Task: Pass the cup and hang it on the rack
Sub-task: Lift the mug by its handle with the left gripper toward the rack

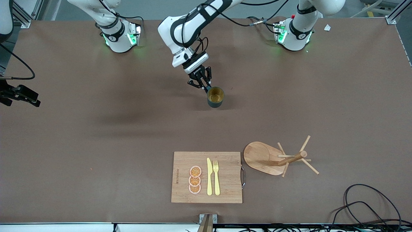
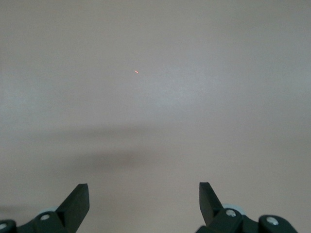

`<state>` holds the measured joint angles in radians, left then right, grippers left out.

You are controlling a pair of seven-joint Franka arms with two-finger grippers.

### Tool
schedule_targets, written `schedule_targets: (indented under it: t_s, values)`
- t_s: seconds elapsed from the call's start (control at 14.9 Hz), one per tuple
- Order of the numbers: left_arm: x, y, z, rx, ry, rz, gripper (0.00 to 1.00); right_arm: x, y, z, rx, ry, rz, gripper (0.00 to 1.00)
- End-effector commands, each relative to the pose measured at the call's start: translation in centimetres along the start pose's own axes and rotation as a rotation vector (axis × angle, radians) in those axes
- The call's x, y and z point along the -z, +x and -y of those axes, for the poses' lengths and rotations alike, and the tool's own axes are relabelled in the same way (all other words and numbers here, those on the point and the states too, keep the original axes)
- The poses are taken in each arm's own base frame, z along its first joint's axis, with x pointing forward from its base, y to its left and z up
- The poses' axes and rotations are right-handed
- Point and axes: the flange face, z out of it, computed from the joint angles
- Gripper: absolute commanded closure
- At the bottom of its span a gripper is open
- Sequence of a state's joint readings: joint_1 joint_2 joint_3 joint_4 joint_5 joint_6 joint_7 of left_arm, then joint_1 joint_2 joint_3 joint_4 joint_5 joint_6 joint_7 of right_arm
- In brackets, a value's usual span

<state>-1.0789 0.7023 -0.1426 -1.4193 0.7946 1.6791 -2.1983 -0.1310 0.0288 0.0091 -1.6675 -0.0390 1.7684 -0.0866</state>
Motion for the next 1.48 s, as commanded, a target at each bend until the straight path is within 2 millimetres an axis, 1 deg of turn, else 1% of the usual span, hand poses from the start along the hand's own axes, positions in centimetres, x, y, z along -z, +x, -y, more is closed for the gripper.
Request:
schedule_targets:
  t_s: [0.0,0.07,0.13,0.2,0.27,0.34,0.47,0.61,0.74,0.81,0.94,1.08,1.21,1.28,1.41]
  values:
    - [2.0,7.5,-1.5,0.069,0.018,0.123,1.00,0.3,0.2,0.0,0.007,-0.007,-0.001,0.00]
    - [2.7,10.1,-1.7,0.093,0.013,0.178,1.00,0.3,0.2,0.0,0.007,-0.007,-0.001,0.00]
    - [3.2,13.4,-1.9,0.127,0.011,0.249,1.00,0.4,0.2,0.0,0.007,-0.007,-0.003,0.00]
    - [3.3,17.2,-2.2,0.183,-0.002,0.332,1.00,0.4,0.2,0.0,0.006,-0.007,-0.003,0.00]
    - [3.3,20.3,-2.2,0.239,-0.013,0.395,1.00,0.5,0.2,0.0,0.004,-0.005,-0.004,0.00]
    - [3.1,23.0,-2.2,0.288,-0.020,0.449,1.00,0.6,0.2,0.0,0.004,-0.006,-0.007,0.00]
    - [2.1,28.5,-1.9,0.383,-0.030,0.576,1.00,1.0,0.3,-0.2,0.002,-0.008,-0.015,0.00]
    - [-0.3,34.2,-1.4,0.494,-0.027,0.709,1.00,1.4,0.3,-0.3,0.003,-0.009,-0.024,0.00]
    - [-3.6,39.6,-0.6,0.599,-0.012,0.854,1.00,1.6,0.4,-0.1,0.003,-0.009,-0.027,0.00]
    - [-5.0,41.7,-0.1,0.639,-0.006,0.920,1.00,1.7,0.4,-0.1,0.003,-0.010,-0.030,0.00]
    - [-8.6,45.5,1.2,0.721,0.007,1.082,1.00,1.9,0.3,-0.4,0.001,-0.007,-0.032,0.00]
    - [-11.8,48.7,2.6,0.767,-0.017,1.216,1.00,1.6,-0.3,-0.5,-0.006,-0.002,0.017,0.00]
    - [-14.3,51.0,3.7,0.809,-0.043,1.305,1.00,1.5,-0.6,-0.6,-0.010,-0.001,0.039,0.00]
    - [-15.3,51.7,4.2,0.821,-0.053,1.332,1.00,1.4,-0.7,-0.5,-0.011,0.001,0.048,0.00]
    - [-17.6,52.5,4.8,0.837,-0.067,1.375,1.00,0.7,-1.1,0.1,-0.004,0.016,0.094,0.00]
